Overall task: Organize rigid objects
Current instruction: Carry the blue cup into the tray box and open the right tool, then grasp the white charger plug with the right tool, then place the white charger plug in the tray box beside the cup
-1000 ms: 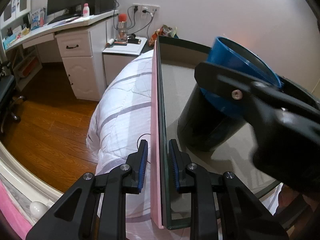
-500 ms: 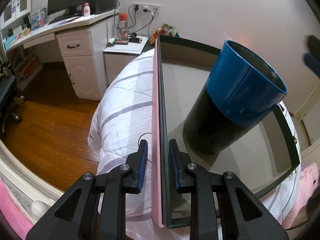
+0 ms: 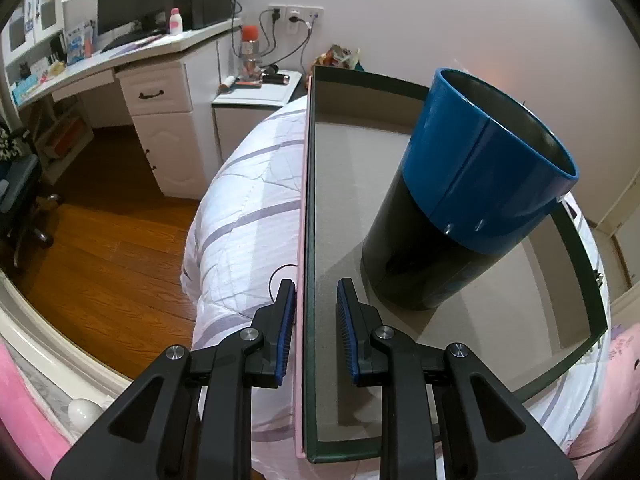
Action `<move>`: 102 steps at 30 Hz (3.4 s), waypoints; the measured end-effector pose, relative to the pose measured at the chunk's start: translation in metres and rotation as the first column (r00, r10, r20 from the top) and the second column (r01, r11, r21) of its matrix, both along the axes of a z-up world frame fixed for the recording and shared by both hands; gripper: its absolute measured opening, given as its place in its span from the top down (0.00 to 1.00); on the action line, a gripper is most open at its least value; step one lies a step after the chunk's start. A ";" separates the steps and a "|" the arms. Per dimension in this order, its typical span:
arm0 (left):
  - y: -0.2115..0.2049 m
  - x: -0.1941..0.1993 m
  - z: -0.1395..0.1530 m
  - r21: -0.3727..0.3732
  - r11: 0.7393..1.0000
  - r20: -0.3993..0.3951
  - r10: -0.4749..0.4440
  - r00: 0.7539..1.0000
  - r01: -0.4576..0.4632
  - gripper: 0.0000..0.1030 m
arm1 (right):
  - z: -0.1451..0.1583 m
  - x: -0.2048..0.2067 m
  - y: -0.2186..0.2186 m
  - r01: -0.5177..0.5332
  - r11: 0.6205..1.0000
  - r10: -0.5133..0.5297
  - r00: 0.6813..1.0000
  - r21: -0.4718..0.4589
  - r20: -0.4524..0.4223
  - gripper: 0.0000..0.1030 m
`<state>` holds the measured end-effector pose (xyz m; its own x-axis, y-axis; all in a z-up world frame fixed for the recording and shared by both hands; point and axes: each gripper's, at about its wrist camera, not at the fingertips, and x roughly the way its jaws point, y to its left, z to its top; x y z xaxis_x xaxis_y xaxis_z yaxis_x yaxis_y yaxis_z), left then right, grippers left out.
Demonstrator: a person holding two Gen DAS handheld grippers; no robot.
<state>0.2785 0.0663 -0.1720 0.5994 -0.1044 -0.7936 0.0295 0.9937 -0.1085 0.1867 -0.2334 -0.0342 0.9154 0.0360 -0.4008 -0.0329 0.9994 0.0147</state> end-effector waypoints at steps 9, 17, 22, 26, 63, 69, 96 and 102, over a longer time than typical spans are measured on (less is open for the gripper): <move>-0.003 -0.001 0.000 0.009 1.000 -0.004 0.005 1.000 -0.005 0.78 | -0.062 -0.003 -0.012 0.043 0.998 -0.048 0.991 -0.041 -0.128 0.00; -0.003 0.000 0.000 0.008 1.000 -0.003 0.005 1.000 -0.005 0.78 | -0.107 -0.007 -0.021 0.068 0.997 -0.072 0.971 -0.024 -0.227 0.00; -0.003 0.000 0.000 0.010 1.000 -0.002 0.004 1.000 -0.004 0.78 | -0.119 -0.009 -0.021 0.045 0.999 -0.048 0.968 -0.017 -0.246 0.00; -0.004 0.000 -0.001 0.010 1.000 -0.002 0.004 1.000 -0.004 0.78 | -0.129 -0.007 -0.019 0.015 1.000 -0.019 0.962 -0.014 -0.273 0.09; -0.006 -0.001 0.001 0.014 1.000 -0.002 -0.004 1.000 0.004 0.78 | -0.055 0.012 0.054 -0.214 0.976 0.204 0.963 -0.036 -0.176 0.77; -0.006 0.000 0.002 0.014 1.000 -0.002 -0.008 1.000 0.008 0.78 | -0.071 0.038 0.096 -0.313 0.950 0.299 0.926 -0.024 -0.229 0.77; -0.008 0.002 0.002 0.012 1.000 -0.005 -0.016 1.000 0.016 0.77 | -0.084 0.038 0.104 -0.333 0.943 0.318 0.917 -0.022 -0.241 0.57; -0.008 0.003 -0.001 0.009 1.000 -0.009 -0.015 1.000 0.015 0.77 | -0.061 0.026 0.078 -0.281 0.960 0.271 0.943 -0.023 -0.191 0.43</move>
<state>0.2814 0.0586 -0.1734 0.5909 -0.1059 -0.7998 0.0430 0.9941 -0.0999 0.2131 -0.1551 -0.0947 0.7824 0.2524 -0.5694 -0.3088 0.9511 -0.0027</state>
